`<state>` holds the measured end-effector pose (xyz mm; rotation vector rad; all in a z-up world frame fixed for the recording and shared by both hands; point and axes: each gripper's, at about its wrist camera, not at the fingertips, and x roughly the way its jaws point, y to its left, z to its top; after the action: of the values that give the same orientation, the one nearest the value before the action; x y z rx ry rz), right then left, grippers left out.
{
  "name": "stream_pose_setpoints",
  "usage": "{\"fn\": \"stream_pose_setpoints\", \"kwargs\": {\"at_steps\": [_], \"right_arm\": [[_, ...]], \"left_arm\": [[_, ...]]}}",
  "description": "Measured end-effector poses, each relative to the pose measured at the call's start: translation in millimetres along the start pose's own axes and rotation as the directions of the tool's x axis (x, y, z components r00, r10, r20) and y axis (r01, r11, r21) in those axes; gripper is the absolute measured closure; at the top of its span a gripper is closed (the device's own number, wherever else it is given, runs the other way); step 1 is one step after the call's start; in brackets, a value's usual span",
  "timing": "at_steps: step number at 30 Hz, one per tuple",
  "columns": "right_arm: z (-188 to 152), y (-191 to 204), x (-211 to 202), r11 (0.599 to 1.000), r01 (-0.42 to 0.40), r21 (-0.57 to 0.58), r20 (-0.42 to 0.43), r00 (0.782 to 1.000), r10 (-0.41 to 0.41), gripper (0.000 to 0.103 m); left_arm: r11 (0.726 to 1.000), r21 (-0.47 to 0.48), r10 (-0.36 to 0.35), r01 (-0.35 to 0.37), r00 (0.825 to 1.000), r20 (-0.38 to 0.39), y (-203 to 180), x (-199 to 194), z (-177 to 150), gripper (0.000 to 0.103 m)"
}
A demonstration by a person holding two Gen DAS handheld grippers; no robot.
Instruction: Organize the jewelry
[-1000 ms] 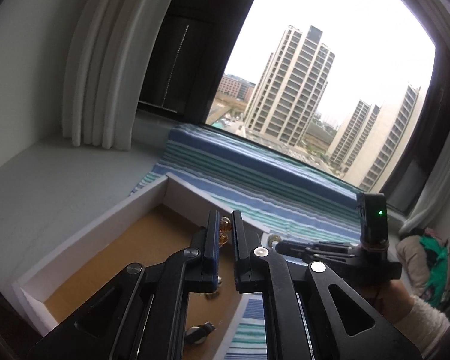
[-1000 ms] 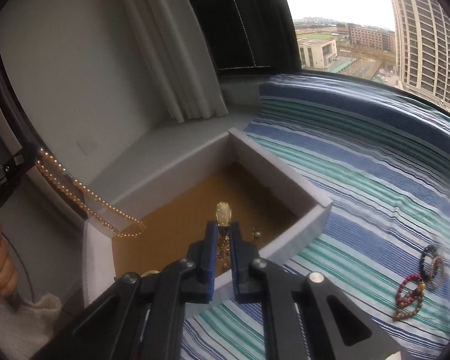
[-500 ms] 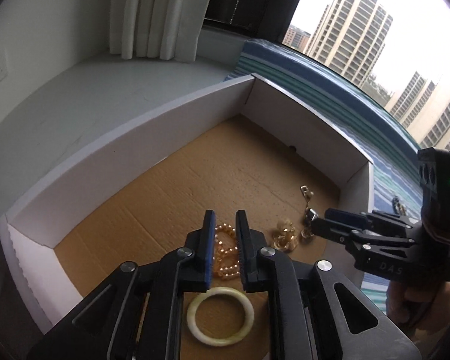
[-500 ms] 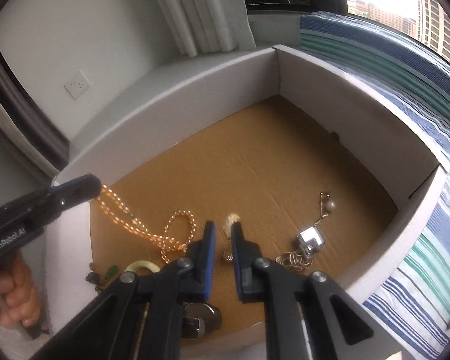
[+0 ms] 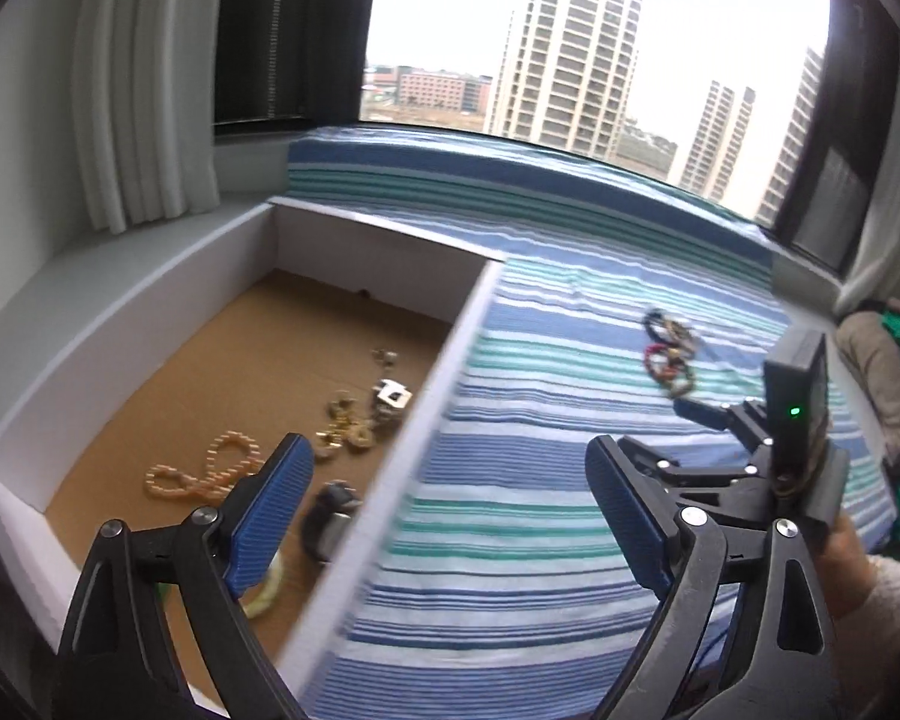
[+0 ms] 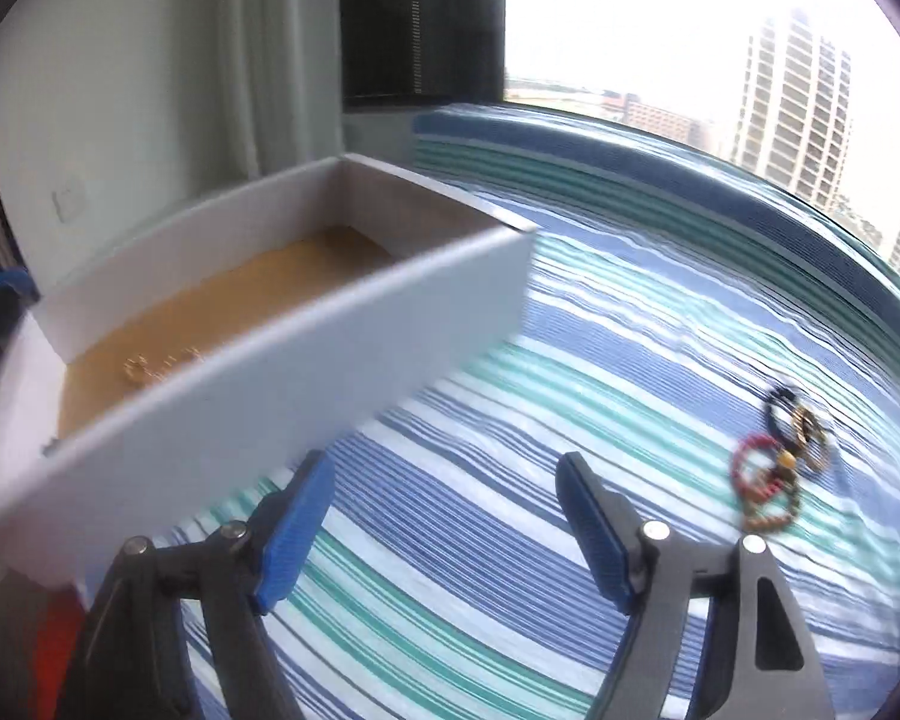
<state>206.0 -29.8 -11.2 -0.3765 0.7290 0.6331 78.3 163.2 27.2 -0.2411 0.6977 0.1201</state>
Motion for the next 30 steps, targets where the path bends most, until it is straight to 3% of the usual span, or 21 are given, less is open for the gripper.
{"fn": "stream_pose_setpoints", "kwargs": {"at_steps": [4, 7, 10, 11, 13, 15, 17, 20, 23, 30], "right_arm": [[-65, -76, -11, 0.976, 0.209, 0.064, -0.050, 0.977, -0.206, 0.025], [-106, -131, -19, 0.923, 0.370, 0.108, -0.096, 0.928, -0.361, 0.025], [-135, -178, -24, 0.873, 0.448, 0.194, -0.142, 0.893, -0.427, 0.025], [-142, -191, -25, 0.861, 0.455, 0.228, -0.172, 0.889, -0.425, 0.025], [-148, -212, -30, 0.842, 0.436, 0.316, -0.177, 0.899, -0.400, 0.025], [-151, -220, -29, 0.828, 0.459, 0.321, -0.198, 0.888, -0.416, 0.025], [-151, -221, -28, 0.827, 0.439, 0.351, -0.204, 0.898, -0.390, 0.025], [-154, -226, -30, 0.829, 0.409, 0.382, -0.200, 0.912, -0.359, 0.025], [-158, -233, -29, 0.823, 0.362, 0.437, -0.191, 0.932, -0.309, 0.023], [-158, -231, -28, 0.822, 0.374, 0.428, -0.199, 0.927, -0.318, 0.022]], "left_arm": [[0.984, 0.040, -0.170, 0.174, 0.980, -0.100, -63, 42, -23, 0.004], [0.978, 0.118, -0.155, 0.173, 0.976, -0.154, -102, 89, -41, 0.004], [0.971, 0.202, -0.094, 0.132, 0.977, -0.190, -125, 140, -51, 0.004], [0.968, 0.218, -0.082, 0.125, 0.977, -0.196, -129, 152, -53, 0.004], [0.964, 0.238, -0.069, 0.120, 0.975, -0.210, -137, 178, -54, 0.004], [0.966, 0.238, -0.048, 0.104, 0.972, -0.229, -140, 199, -52, 0.004], [0.968, 0.235, -0.033, 0.089, 0.972, -0.231, -140, 214, -50, 0.004], [0.959, 0.278, 0.016, 0.046, 0.976, -0.217, -143, 224, -44, 0.001], [0.963, 0.265, 0.009, 0.053, 0.974, -0.225, -141, 232, -40, 0.000], [0.963, 0.264, 0.008, 0.053, 0.974, -0.226, -141, 231, -40, 0.000]]}}
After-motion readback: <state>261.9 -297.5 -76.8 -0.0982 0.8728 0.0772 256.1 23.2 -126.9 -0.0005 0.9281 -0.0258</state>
